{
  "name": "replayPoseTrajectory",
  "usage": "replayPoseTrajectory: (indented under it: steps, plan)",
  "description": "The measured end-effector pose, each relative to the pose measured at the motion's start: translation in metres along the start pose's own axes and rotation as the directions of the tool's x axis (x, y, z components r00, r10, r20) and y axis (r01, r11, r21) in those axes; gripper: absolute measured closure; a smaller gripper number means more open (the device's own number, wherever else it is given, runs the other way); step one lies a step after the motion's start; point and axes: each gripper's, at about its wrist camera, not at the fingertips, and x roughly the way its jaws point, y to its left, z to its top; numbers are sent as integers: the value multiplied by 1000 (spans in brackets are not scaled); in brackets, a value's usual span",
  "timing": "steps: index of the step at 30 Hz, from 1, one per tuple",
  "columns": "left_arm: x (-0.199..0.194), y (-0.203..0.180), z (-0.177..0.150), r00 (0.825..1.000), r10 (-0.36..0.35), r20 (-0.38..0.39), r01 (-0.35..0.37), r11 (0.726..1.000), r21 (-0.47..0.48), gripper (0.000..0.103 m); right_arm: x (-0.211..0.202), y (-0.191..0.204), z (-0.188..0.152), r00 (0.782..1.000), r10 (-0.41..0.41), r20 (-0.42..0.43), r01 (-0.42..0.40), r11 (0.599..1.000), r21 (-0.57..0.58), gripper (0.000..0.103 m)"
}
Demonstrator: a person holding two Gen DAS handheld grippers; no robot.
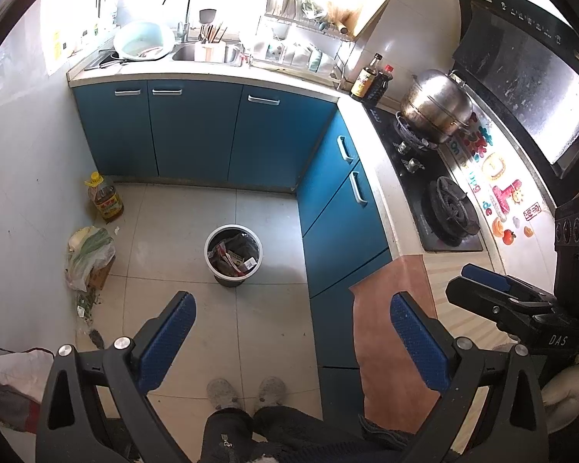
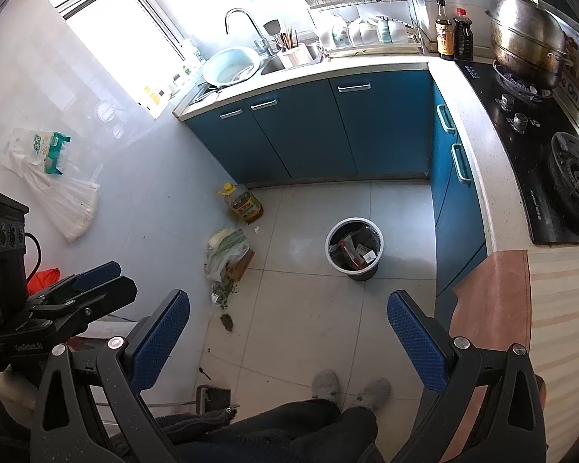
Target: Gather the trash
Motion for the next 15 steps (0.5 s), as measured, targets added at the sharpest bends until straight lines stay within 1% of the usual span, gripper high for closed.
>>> replayPoseTrajectory:
  steps: [15]
  plan:
    - [-3, 3, 4, 1000, -11, 3, 11, 1000, -1, 0, -1, 1, 0, 1000, 6, -11, -7, 1000, -11, 0]
